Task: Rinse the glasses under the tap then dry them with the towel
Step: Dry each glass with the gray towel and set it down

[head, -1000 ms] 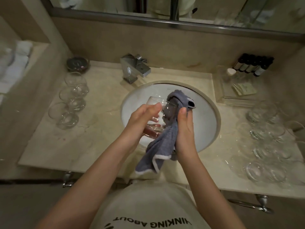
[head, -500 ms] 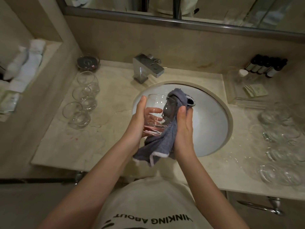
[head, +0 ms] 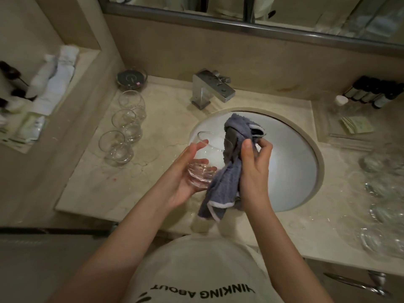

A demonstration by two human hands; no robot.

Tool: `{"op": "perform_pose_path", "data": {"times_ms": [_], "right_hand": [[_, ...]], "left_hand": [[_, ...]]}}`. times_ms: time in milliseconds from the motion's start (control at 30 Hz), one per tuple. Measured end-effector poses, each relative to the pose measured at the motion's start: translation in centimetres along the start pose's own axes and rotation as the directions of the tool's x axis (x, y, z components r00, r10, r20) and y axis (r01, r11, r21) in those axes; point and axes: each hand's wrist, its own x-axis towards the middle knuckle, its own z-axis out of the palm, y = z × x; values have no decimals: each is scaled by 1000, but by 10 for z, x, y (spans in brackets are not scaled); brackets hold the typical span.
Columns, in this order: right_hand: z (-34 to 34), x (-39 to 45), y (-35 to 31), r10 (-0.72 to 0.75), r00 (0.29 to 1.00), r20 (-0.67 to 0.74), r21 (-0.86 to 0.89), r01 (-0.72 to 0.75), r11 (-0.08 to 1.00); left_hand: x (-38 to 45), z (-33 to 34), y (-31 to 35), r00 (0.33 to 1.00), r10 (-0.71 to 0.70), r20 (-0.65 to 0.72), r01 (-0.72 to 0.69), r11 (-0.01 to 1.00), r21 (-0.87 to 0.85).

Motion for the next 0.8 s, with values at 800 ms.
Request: {"op": "perform_pose_path", "data": {"times_ms": [800], "right_hand": [[-11, 3, -4, 141, 784, 605, -371, 122, 920]], "left_hand": [[24, 13, 18, 909, 417, -3, -289, 635, 716]]}}
